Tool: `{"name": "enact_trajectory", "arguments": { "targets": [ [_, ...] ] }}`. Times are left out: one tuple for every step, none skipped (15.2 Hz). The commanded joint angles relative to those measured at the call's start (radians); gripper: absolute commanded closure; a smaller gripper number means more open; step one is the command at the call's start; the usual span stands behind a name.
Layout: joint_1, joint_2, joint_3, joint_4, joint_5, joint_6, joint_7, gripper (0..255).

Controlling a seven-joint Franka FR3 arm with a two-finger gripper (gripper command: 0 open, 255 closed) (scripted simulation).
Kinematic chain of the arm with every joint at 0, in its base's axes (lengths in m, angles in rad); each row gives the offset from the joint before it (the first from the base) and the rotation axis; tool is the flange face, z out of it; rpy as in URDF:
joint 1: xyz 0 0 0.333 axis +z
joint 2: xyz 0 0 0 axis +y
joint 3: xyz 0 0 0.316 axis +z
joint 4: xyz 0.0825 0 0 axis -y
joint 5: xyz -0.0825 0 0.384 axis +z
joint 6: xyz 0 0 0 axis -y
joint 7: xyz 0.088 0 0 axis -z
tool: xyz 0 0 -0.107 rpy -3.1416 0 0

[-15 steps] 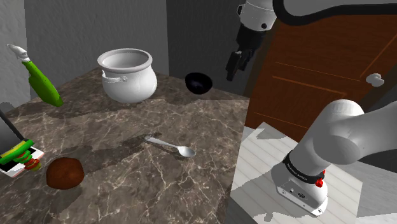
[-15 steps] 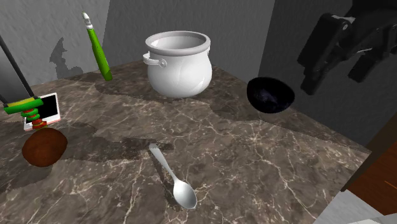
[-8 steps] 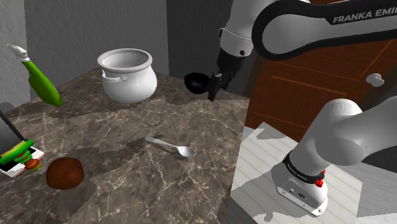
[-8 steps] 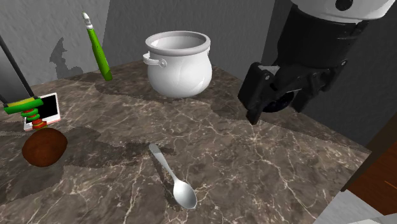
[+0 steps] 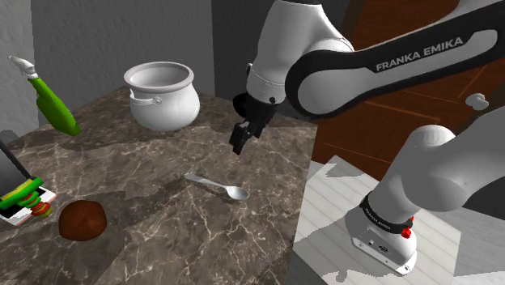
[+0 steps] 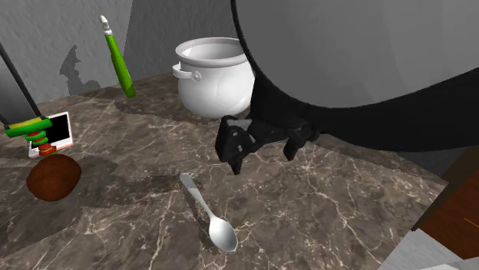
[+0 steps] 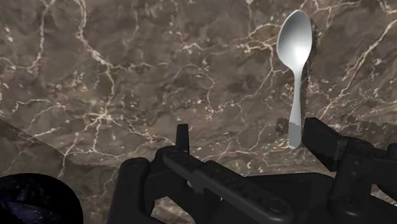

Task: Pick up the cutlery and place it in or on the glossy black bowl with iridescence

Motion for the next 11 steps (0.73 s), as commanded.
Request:
{"name": "enact_trajectory", "arguments": {
  "targets": [
    [0.007, 0.057, 0.034, 0.004, 0.008, 0.069, 0.027, 0],
    [0.009, 0.089, 0.052, 0.012, 0.008, 0.100, 0.043, 0],
    [0.010, 0.121, 0.070, 0.022, 0.005, 0.131, 0.059, 0],
    [0.009, 0.155, 0.089, 0.033, -0.001, 0.161, 0.078, 0],
    [0.008, 0.189, 0.108, 0.044, -0.010, 0.190, 0.097, 0],
    [0.005, 0.224, 0.127, 0.057, -0.022, 0.219, 0.119, 0],
    [0.002, 0.259, 0.146, 0.072, -0.038, 0.247, 0.143, 0],
    [-0.002, 0.296, 0.165, 0.087, -0.059, 0.274, 0.170, 0],
    [-0.002, 0.301, 0.167, 0.089, -0.062, 0.277, 0.174, 0],
    [-0.005, 0.315, 0.171, 0.088, -0.073, 0.292, 0.181, 0],
    [-0.009, 0.330, 0.175, 0.087, -0.084, 0.306, 0.189, 0]
  ]
}}
